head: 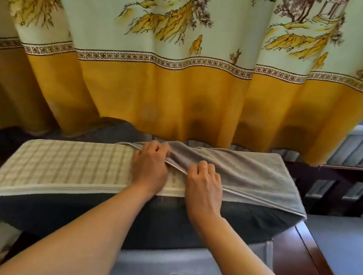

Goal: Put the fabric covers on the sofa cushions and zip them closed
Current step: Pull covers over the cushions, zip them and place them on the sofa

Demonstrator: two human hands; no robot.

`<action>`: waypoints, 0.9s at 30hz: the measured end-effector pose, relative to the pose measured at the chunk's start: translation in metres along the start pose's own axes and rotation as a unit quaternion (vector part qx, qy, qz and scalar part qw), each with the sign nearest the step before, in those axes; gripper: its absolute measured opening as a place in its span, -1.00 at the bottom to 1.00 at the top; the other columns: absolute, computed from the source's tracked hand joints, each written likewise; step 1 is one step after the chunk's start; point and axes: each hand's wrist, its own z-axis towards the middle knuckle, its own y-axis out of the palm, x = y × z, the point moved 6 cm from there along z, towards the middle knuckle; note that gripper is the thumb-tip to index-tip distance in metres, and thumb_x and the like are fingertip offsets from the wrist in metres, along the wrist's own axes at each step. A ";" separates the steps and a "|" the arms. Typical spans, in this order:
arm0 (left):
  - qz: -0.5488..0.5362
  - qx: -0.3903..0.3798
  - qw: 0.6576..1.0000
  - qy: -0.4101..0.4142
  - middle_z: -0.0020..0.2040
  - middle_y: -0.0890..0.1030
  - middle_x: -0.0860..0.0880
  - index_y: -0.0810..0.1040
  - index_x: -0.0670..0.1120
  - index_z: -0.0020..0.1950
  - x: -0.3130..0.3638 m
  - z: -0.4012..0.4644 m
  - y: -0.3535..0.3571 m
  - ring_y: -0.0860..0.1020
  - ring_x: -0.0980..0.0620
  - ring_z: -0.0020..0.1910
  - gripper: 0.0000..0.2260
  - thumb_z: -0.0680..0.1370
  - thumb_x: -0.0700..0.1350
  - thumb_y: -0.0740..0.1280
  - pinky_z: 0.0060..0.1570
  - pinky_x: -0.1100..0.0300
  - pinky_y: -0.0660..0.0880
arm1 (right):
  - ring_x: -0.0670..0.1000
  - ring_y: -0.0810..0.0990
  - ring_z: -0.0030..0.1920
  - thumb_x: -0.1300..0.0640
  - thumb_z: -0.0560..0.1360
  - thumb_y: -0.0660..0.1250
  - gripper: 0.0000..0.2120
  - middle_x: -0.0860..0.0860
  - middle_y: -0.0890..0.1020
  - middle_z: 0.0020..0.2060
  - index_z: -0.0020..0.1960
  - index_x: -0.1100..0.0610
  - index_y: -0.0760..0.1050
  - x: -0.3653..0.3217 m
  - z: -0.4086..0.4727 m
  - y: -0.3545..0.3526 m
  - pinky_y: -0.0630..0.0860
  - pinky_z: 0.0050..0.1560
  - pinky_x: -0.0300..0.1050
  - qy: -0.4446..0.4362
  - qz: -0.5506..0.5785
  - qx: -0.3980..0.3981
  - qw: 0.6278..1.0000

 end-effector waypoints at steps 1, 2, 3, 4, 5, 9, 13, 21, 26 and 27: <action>-0.013 0.006 1.000 0.008 -0.04 0.53 -0.05 0.47 0.00 -0.10 -0.005 0.004 -0.001 0.46 -0.10 0.02 -0.88 0.47 -0.21 0.21 -0.08 0.07 0.28 | 0.15 0.54 -0.19 0.29 0.35 0.43 -0.90 0.14 0.57 -0.19 -0.15 0.19 0.56 -0.015 0.007 0.005 0.48 -0.27 -0.02 0.024 0.005 0.001 1.000; -0.021 0.016 1.000 0.011 -0.03 0.54 -0.03 0.48 0.01 -0.09 -0.014 0.009 -0.003 0.47 -0.09 0.02 -0.89 0.51 -0.18 0.20 -0.05 0.06 0.29 | 0.14 0.51 -0.07 0.26 0.46 0.32 -0.90 0.13 0.55 -0.07 -0.03 0.18 0.54 -0.029 0.014 0.011 0.46 -0.14 -0.01 0.053 0.013 0.000 0.999; -0.022 0.018 1.000 0.008 -0.02 0.55 -0.01 0.49 0.01 -0.08 -0.025 0.014 -0.004 0.48 -0.07 0.02 -0.88 0.54 -0.16 0.18 0.01 0.04 0.30 | 0.13 0.45 0.04 0.23 0.54 0.20 -0.84 0.11 0.50 0.05 0.09 0.15 0.49 -0.040 0.020 0.018 0.40 -0.01 -0.02 0.080 0.019 -0.010 0.997; -0.020 0.016 1.000 0.008 0.00 0.56 0.01 0.50 0.02 -0.07 -0.037 0.021 -0.005 0.49 -0.06 0.03 -0.86 0.55 -0.15 0.16 0.08 0.01 0.30 | 0.12 0.40 0.12 0.21 0.59 0.11 -0.78 0.10 0.45 0.13 0.17 0.13 0.44 -0.051 0.025 0.023 0.34 0.09 -0.02 0.102 0.022 -0.013 0.994; -0.015 0.006 1.000 0.013 0.01 0.57 0.02 0.50 0.02 -0.05 -0.046 0.029 -0.007 0.50 -0.06 0.04 -0.84 0.56 -0.15 0.14 0.12 -0.01 0.29 | 0.12 0.36 0.17 0.20 0.60 0.06 -0.75 0.09 0.42 0.18 0.22 0.11 0.41 -0.059 0.030 0.027 0.29 0.16 -0.02 0.120 0.021 -0.005 0.993; 0.000 0.049 0.988 0.148 -0.32 0.60 -0.04 0.47 -0.06 -0.22 -0.082 0.034 -0.034 0.54 -0.11 -0.36 -0.91 0.45 -0.23 0.26 -0.28 0.13 0.35 | 0.14 0.34 0.24 0.21 0.58 0.09 -0.72 0.09 0.45 0.21 0.26 0.11 0.40 -0.105 0.043 0.044 0.10 0.33 0.01 0.187 0.055 0.029 0.980; -0.043 0.014 0.973 0.227 -0.46 0.53 -0.04 0.39 -0.05 -0.25 -0.105 0.011 -0.044 0.52 -0.14 -0.50 -0.86 0.46 -0.05 0.27 -0.52 0.19 0.28 | 0.14 0.47 -0.08 0.25 0.45 0.15 -0.83 0.08 0.55 -0.12 -0.06 0.11 0.49 -0.131 0.030 0.046 0.20 0.08 -0.03 0.133 0.053 0.109 0.984; 0.030 -0.007 0.999 0.033 -0.14 0.50 -0.05 0.45 -0.03 -0.15 -0.188 0.037 -0.055 0.50 -0.16 -0.15 -0.91 0.43 -0.21 0.27 -0.29 0.07 0.34 | 0.10 0.43 -0.10 0.34 0.42 0.20 -0.81 0.07 0.54 -0.15 -0.06 0.13 0.51 -0.133 0.035 0.050 0.32 -0.01 -0.01 0.115 0.049 0.058 0.990; 0.075 -0.098 0.990 -0.071 -0.04 0.59 -0.05 0.51 0.02 -0.15 -0.215 0.051 -0.040 0.51 -0.12 -0.01 -0.92 0.50 -0.12 0.24 -0.17 0.11 0.34 | 0.11 0.43 0.04 0.32 0.50 0.13 -0.75 0.10 0.53 0.03 0.10 0.15 0.48 -0.154 0.048 0.053 0.33 0.10 -0.02 0.076 0.036 0.008 0.996; 0.046 -0.120 0.985 -0.113 -0.03 0.60 -0.04 0.51 0.04 -0.16 -0.225 0.054 -0.038 0.52 -0.13 0.00 -0.91 0.50 -0.11 0.24 -0.18 0.12 0.33 | 0.10 0.41 0.09 0.31 0.53 0.10 -0.74 0.10 0.51 0.08 0.15 0.15 0.45 -0.163 0.054 0.055 0.31 0.13 -0.04 0.064 0.040 -0.007 0.997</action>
